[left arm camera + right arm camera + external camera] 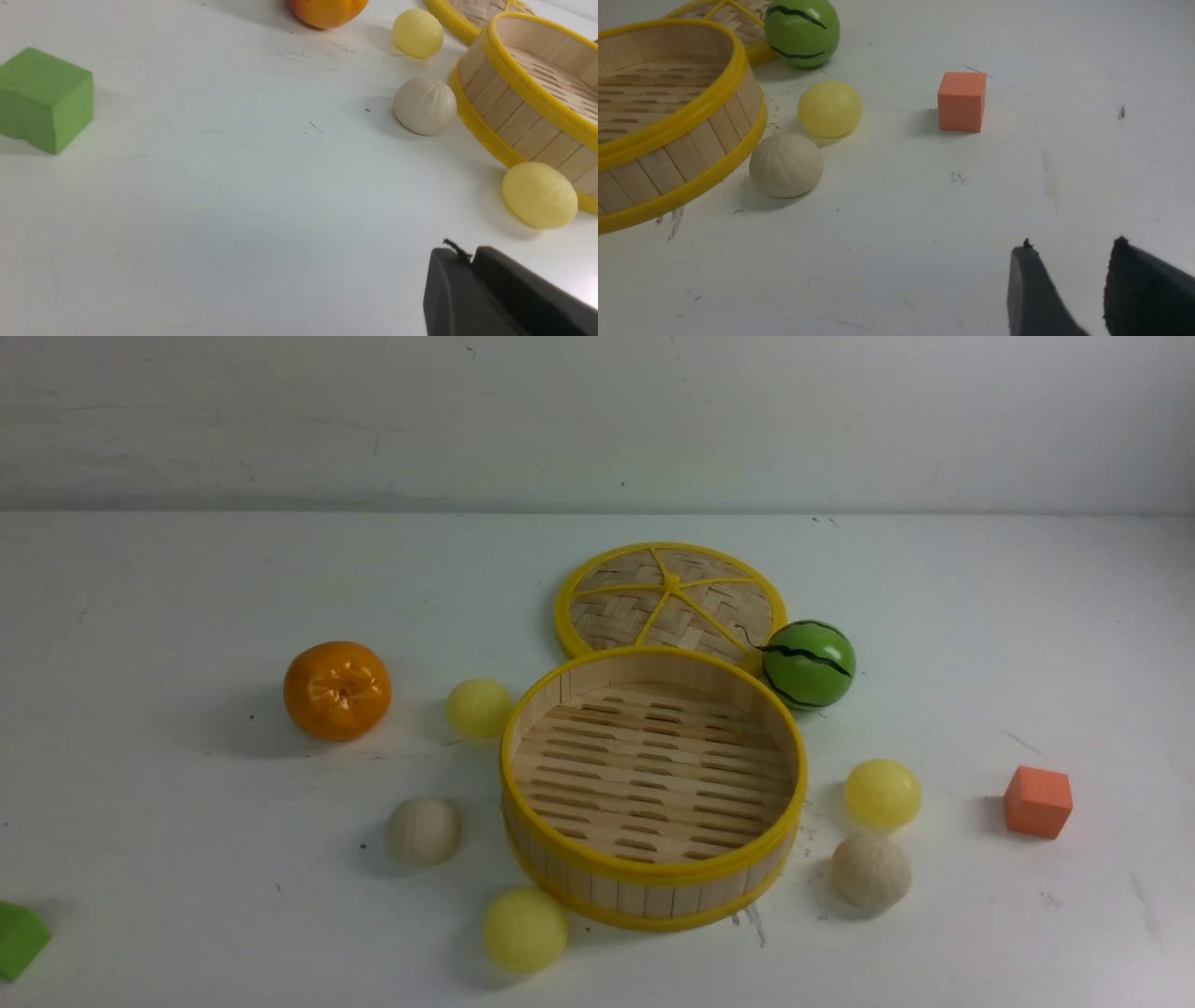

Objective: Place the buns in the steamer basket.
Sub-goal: Use the left arm to grab a steamed stuffed bun, then use the left arm to put the steamed stuffed bun into the steamer, then use the left arm to grab a steamed stuffed bun

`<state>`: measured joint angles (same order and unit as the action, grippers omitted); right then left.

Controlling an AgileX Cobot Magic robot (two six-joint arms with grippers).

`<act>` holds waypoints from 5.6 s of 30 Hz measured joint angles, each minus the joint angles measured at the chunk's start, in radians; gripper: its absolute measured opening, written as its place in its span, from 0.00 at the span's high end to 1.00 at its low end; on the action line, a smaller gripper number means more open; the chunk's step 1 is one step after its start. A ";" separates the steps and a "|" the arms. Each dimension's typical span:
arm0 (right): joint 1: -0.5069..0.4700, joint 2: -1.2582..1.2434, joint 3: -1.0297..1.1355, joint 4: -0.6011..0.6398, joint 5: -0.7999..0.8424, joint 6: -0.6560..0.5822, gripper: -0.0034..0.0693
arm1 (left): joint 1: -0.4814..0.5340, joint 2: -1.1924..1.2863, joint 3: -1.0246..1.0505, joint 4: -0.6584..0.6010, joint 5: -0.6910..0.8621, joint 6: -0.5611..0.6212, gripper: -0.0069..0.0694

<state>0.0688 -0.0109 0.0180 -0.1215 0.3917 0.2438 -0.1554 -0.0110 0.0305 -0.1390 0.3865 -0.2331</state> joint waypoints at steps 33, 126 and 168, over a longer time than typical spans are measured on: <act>0.000 0.000 0.000 0.000 0.000 0.000 0.62 | 0.000 0.000 0.000 -0.374 -0.213 -0.135 0.80; 0.000 0.000 0.000 0.000 0.000 0.000 0.62 | -0.172 1.978 -1.441 0.070 0.448 0.187 0.91; 0.000 0.000 0.000 0.000 0.000 0.000 0.62 | -0.381 1.742 -1.608 -0.023 0.838 0.128 0.68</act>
<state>0.0688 -0.0109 0.0180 -0.1215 0.3912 0.2438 -0.5364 1.7308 -1.5776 -0.1617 1.2246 -0.1048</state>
